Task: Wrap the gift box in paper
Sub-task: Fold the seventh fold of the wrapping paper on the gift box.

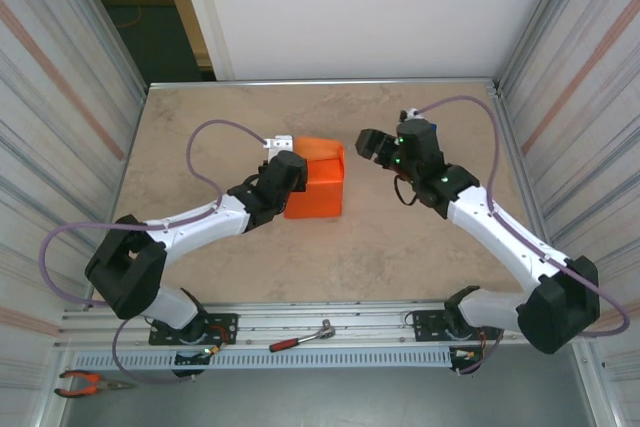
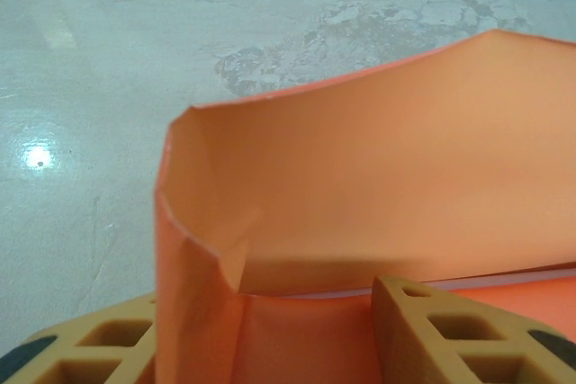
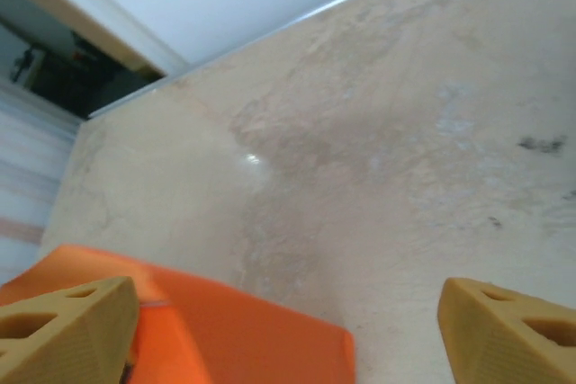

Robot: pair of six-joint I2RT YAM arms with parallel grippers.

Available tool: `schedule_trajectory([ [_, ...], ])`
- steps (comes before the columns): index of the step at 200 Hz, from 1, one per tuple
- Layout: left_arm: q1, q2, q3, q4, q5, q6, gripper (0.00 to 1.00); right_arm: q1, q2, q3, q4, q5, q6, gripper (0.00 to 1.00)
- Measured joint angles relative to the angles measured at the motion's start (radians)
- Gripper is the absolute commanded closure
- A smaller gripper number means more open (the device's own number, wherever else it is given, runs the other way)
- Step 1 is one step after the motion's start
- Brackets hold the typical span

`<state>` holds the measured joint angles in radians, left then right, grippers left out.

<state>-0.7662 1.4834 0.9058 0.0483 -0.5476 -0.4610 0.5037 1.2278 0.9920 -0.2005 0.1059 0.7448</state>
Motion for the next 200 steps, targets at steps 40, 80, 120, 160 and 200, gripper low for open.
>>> schedule_trajectory([
  [40,0.000,0.000,0.001,-0.003,0.000,0.000,0.50,-0.044,0.042,-0.077,0.021,-0.106,0.067,0.28],
  [80,0.000,0.000,0.003,-0.008,0.000,0.000,0.51,0.070,0.048,-0.028,0.005,-0.099,0.017,0.22],
  [120,0.000,0.000,0.005,-0.013,0.000,0.000,0.51,0.165,0.145,0.145,-0.086,0.009,-0.051,0.22],
  [160,0.000,0.002,0.007,-0.014,0.000,0.000,0.51,0.218,0.266,0.270,-0.195,0.143,-0.105,0.31],
  [200,0.000,0.006,0.011,-0.014,0.000,0.000,0.51,0.230,0.325,0.311,-0.258,0.202,-0.149,0.64],
])
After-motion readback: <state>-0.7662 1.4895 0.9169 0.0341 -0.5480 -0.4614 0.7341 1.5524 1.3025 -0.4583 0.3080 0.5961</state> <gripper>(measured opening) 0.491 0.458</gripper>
